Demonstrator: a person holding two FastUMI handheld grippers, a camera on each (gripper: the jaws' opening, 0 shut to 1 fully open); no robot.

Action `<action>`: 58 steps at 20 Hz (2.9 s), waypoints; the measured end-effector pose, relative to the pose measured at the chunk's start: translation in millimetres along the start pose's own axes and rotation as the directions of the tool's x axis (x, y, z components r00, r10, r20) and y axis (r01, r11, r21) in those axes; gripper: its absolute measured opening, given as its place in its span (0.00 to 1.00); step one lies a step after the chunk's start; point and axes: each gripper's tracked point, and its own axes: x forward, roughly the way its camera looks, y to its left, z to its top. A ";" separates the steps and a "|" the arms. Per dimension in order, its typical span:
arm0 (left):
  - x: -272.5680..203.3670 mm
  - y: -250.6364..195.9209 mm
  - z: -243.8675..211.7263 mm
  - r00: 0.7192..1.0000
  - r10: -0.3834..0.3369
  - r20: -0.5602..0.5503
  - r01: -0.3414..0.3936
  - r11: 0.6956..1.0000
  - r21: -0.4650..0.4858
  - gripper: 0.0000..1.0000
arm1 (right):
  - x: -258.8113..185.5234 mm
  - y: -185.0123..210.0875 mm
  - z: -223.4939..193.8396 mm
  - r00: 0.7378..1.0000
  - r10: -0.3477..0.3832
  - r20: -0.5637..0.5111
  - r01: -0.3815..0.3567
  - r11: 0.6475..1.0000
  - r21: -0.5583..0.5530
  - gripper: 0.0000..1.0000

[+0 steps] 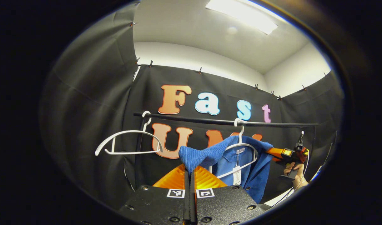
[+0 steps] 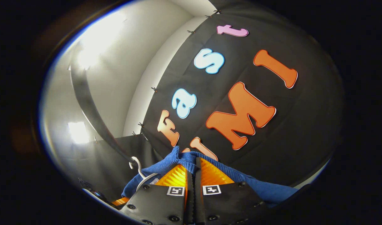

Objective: Grasp the clothes on the hanger with both hands and then place them into the laundry hamper below.

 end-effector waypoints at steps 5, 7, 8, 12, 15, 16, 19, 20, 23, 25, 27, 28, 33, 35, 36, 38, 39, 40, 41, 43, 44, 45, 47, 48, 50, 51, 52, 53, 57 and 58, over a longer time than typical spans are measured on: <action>13.7 23.9 12.5 0.999 0.032 0.019 -0.032 0.999 -0.019 0.00 | 12.2 -8.6 2.2 1.000 -0.018 -0.007 0.018 0.995 0.097 0.07; 23.6 36.4 17.3 0.998 0.056 0.024 -0.056 0.998 -0.003 0.00 | 18.8 -17.4 4.6 0.999 -0.037 0.001 0.037 0.994 0.102 0.07; 29.4 40.8 14.2 0.998 0.065 0.016 -0.065 0.998 0.008 0.00 | 21.3 -18.8 4.9 0.999 -0.041 0.002 0.041 0.994 0.103 0.07; 43.0 49.6 -2.9 0.998 0.054 -0.018 -0.054 0.999 -0.005 0.00 | 23.2 -24.8 7.2 0.998 -0.059 0.002 0.058 0.994 0.093 0.07; 49.0 51.2 -19.3 0.999 0.030 -0.044 -0.030 0.999 -0.015 0.00 | 23.6 -40.6 5.2 0.994 -0.105 -0.029 0.107 0.993 0.055 0.07; 49.6 49.0 -25.1 0.998 0.019 -0.054 -0.021 0.999 -0.024 0.00 | 23.6 -46.6 4.4 0.991 -0.126 -0.039 0.128 0.991 0.038 0.07; 52.2 49.8 -37.6 0.997 0.012 -0.079 -0.016 0.999 -0.041 0.00 | 21.8 -56.1 -0.8 0.986 -0.159 -0.054 0.161 0.987 0.029 0.07; 53.1 50.2 -42.5 0.996 0.011 -0.087 -0.014 0.999 -0.036 0.00 | 21.5 -63.9 -3.3 0.983 -0.176 -0.059 0.178 0.984 0.025 0.07; 52.6 55.4 -63.1 0.993 0.025 -0.116 -0.029 0.999 -0.028 0.00 | 17.8 -79.3 -17.4 0.974 -0.212 -0.082 0.213 0.977 0.003 0.08; 50.2 57.8 -77.1 0.991 0.036 -0.132 -0.038 0.999 -0.020 0.01 | 13.5 -91.0 -23.7 0.966 -0.247 -0.080 0.244 0.969 -0.046 0.08; 47.2 56.9 -93.0 0.988 0.040 -0.150 -0.043 0.999 -0.015 0.01 | 3.8 -99.9 -32.2 0.956 -0.279 -0.088 0.272 0.958 -0.088 0.07; 42.8 57.8 -100.1 0.986 0.044 -0.160 -0.046 0.999 -0.006 0.00 | -1.6 -101.5 -35.6 0.954 -0.287 -0.089 0.277 0.955 -0.108 0.07; 22.8 44.6 -117.9 0.985 0.032 -0.170 -0.033 0.999 -0.003 0.00 | -42.0 -103.9 -45.4 0.946 -0.318 -0.057 0.302 0.935 -0.186 0.08; 14.2 35.1 -120.0 0.986 0.023 -0.165 -0.023 1.000 0.001 0.00 | -58.0 -103.9 -49.7 0.941 -0.334 -0.051 0.318 0.926 -0.205 0.07; 12.5 29.9 -121.1 0.987 0.018 -0.163 -0.016 1.000 0.012 0.00 | -64.2 -105.2 -52.5 0.936 -0.348 -0.054 0.329 0.919 -0.217 0.07; 3.7 18.4 -127.3 0.986 0.013 -0.165 -0.007 0.999 0.035 0.00 | -80.1 -104.3 -56.6 0.925 -0.379 -0.038 0.360 0.903 -0.236 0.07; 0.7 11.4 -130.3 0.986 0.006 -0.168 0.000 0.999 0.035 0.00 | -88.4 -101.9 -59.9 0.920 -0.391 -0.031 0.371 0.894 -0.251 0.07; 0.2 3.0 -133.0 0.985 -0.004 -0.174 0.008 1.000 0.025 0.00 | -93.1 -100.3 -64.4 0.915 -0.402 -0.030 0.380 0.885 -0.271 0.07; -0.5 -5.5 -135.4 0.984 -0.017 -0.178 0.019 1.000 0.007 0.00 | -97.0 -98.8 -69.8 0.910 -0.413 -0.034 0.387 0.875 -0.290 0.07; -2.6 -20.5 -143.4 0.981 -0.043 -0.188 0.037 0.999 -0.035 0.00 | -102.4 -96.1 -81.6 0.902 -0.428 -0.053 0.390 0.862 -0.324 0.08; -2.8 -28.6 -147.5 0.979 -0.056 -0.194 0.047 0.998 -0.051 0.00 | -103.6 -94.2 -87.0 0.901 -0.430 -0.059 0.387 0.859 -0.336 0.07; -1.0 -37.0 -151.2 0.977 -0.068 -0.200 0.056 0.996 -0.063 0.00 | -102.5 -91.3 -92.6 0.902 -0.426 -0.064 0.381 0.857 -0.346 0.08; 1.9 -53.3 -161.8 0.973 -0.091 -0.213 0.077 0.994 -0.071 0.00 | -102.7 -83.7 -101.5 0.907 -0.417 -0.065 0.368 0.858 -0.359 0.08; 1.7 -61.3 -167.7 0.970 -0.100 -0.222 0.087 0.994 -0.068 0.00 | -108.7 -80.6 -104.9 0.909 -0.413 -0.060 0.366 0.858 -0.360 0.08; 3.3 -76.7 -178.1 0.965 -0.118 -0.233 0.106 0.992 -0.065 0.00 | -117.0 -81.9 -113.1 0.909 -0.413 -0.061 0.365 0.857 -0.364 0.08; 3.9 -84.5 -184.1 0.963 -0.130 -0.236 0.115 0.991 -0.073 0.00 | -120.8 -83.4 -118.2 0.907 -0.416 -0.063 0.367 0.856 -0.363 0.08; 2.8 -93.0 -190.3 0.961 -0.140 -0.239 0.123 0.989 -0.084 0.00 | -124.1 -84.6 -122.1 0.906 -0.419 -0.066 0.370 0.856 -0.362 0.08; 2.7 -100.1 -196.9 0.959 -0.146 -0.243 0.126 0.987 -0.096 0.00 | -125.0 -87.1 -127.4 0.902 -0.425 -0.069 0.374 0.853 -0.365 0.08; 5.8 -132.7 -225.1 0.949 -0.183 -0.258 0.154 0.980 -0.129 0.00 | -133.5 -101.5 -158.2 0.891 -0.442 -0.105 0.377 0.848 -0.374 0.08; 5.6 -139.5 -232.7 0.947 -0.187 -0.261 0.157 0.979 -0.131 0.00 | -135.4 -105.4 -165.9 0.888 -0.446 -0.114 0.376 0.845 -0.380 0.08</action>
